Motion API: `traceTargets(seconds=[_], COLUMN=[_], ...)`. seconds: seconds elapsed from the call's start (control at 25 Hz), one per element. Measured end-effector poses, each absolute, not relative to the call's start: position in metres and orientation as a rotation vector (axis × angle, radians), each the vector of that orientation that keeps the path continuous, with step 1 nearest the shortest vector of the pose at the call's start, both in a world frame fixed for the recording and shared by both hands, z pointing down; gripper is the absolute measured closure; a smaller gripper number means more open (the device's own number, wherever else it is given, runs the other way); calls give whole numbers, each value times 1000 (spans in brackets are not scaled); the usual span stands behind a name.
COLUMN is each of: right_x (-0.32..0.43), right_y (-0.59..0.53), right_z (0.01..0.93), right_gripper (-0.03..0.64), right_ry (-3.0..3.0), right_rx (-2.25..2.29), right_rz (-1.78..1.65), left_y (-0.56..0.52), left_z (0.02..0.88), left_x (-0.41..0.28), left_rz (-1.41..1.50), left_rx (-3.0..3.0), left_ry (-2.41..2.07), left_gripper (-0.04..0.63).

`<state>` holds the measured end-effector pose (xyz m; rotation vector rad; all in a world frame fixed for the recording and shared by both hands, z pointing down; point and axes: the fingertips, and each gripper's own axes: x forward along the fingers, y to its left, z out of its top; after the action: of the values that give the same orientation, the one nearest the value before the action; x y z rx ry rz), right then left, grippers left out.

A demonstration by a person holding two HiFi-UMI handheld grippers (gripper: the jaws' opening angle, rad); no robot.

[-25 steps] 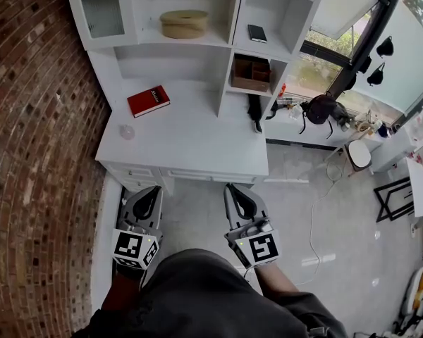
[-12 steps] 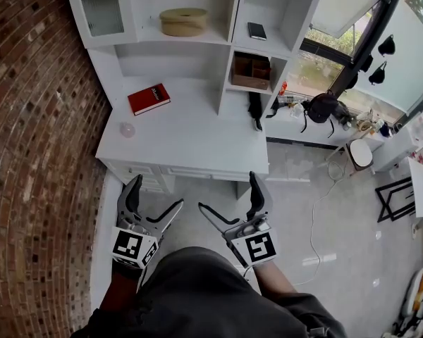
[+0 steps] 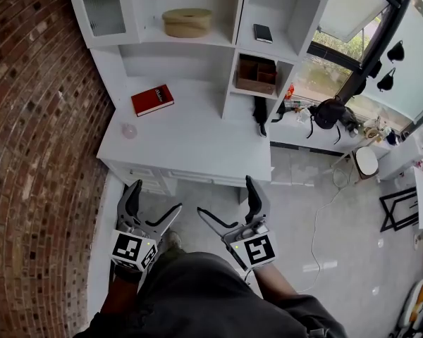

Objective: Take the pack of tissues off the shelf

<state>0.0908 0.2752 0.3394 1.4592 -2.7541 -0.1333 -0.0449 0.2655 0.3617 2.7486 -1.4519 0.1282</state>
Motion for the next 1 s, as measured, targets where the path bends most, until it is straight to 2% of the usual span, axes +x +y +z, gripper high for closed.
traceTargets(seconds=[0.44,1.0], right_x=[72,44], right_y=[194,-5], right_z=[359,331], right_gripper=[52,52], right_ry=[-2730,-2639], right_rx=[1422,1558], right_rz=[-94,-92], left_y=[179,-40], left_z=[381,356], left_x=[-60,-87], left_rz=[107,105], left_rx=[2718,2801], left_ry=[-1421,-1252], left_gripper=[132,132])
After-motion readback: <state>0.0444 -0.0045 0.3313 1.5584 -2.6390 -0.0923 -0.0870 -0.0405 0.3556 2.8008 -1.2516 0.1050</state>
